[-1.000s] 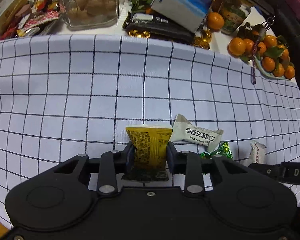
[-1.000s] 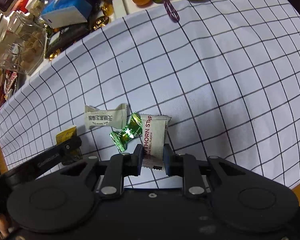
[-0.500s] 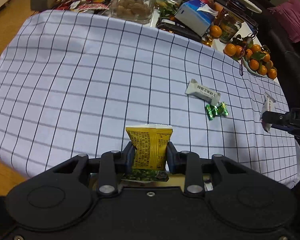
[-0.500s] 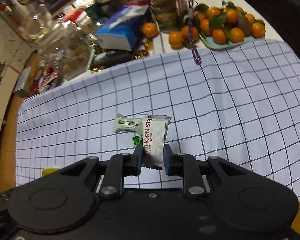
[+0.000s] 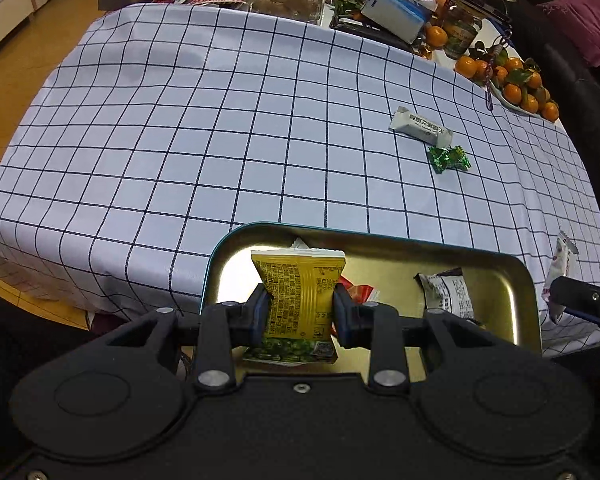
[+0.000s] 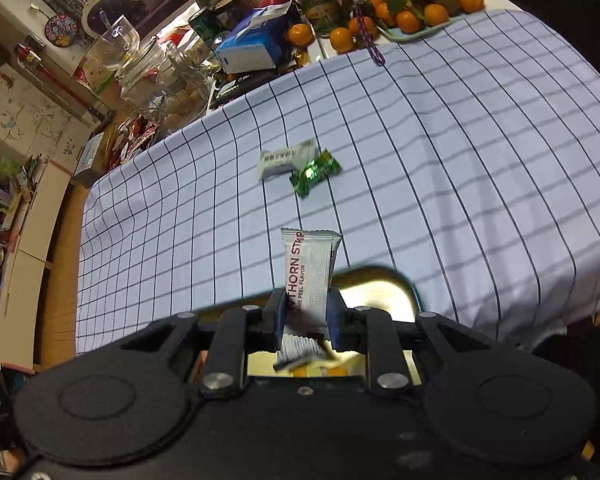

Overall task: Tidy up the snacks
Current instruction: 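Lift and carry both packets over the gold tray, then lower both packets into the gold tray and open both tools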

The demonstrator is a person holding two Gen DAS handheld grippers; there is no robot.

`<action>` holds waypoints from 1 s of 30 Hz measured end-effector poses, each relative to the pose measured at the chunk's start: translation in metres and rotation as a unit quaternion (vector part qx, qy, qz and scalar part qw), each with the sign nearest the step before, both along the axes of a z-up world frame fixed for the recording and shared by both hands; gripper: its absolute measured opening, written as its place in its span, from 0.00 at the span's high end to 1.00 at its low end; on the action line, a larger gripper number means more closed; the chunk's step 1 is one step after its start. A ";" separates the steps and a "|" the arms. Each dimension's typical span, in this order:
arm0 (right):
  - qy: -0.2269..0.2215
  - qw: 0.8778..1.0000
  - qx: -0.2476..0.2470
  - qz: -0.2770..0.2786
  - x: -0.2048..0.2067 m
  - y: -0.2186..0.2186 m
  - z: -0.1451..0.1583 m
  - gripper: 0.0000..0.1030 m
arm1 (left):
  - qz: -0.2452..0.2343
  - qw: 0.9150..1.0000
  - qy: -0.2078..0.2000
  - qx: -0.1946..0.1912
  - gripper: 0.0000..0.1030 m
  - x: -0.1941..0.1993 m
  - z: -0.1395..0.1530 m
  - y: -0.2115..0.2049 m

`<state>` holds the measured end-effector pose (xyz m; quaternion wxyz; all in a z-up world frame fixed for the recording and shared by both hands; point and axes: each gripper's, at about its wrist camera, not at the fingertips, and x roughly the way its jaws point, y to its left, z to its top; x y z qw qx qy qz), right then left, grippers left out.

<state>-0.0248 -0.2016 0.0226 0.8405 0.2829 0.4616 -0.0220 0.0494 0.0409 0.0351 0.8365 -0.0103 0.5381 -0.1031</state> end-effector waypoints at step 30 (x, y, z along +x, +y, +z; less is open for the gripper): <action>-0.035 0.975 -0.097 0.198 -0.042 0.089 0.001 0.67 | -0.030 0.999 0.021 -0.025 0.49 -0.017 -0.006 -0.009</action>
